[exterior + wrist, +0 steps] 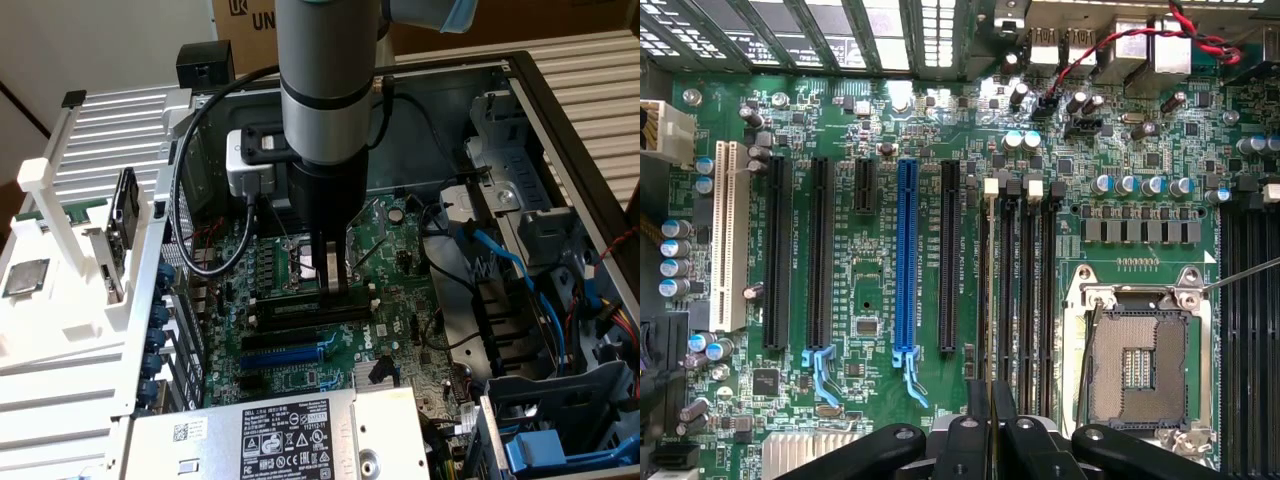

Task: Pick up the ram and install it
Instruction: 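Insert the ram into the slot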

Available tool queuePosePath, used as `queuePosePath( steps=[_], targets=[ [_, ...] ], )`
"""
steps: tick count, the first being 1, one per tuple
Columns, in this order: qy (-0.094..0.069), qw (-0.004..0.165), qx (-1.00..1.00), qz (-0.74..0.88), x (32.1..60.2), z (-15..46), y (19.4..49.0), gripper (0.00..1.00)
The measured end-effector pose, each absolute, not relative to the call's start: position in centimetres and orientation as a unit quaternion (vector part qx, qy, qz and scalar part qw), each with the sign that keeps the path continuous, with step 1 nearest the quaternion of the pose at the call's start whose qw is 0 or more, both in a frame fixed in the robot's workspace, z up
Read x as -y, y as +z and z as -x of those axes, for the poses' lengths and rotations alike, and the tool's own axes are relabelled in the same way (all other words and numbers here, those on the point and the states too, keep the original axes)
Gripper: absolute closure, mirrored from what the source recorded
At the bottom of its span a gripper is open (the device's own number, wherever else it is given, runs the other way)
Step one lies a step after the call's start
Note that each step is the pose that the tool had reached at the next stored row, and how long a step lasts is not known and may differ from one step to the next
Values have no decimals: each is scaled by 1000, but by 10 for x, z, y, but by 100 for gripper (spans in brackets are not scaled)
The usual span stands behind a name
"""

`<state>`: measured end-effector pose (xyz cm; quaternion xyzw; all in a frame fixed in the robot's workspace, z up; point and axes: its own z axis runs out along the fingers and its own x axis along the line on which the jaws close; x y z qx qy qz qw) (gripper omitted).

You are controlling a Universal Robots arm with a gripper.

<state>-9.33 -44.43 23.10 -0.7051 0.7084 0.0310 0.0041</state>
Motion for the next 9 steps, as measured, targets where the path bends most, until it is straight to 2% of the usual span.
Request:
queuePosePath(
  steps=[9],
  targets=[
    [31, 4, -708, 705, 443, 93, 230, 87]
  ],
)
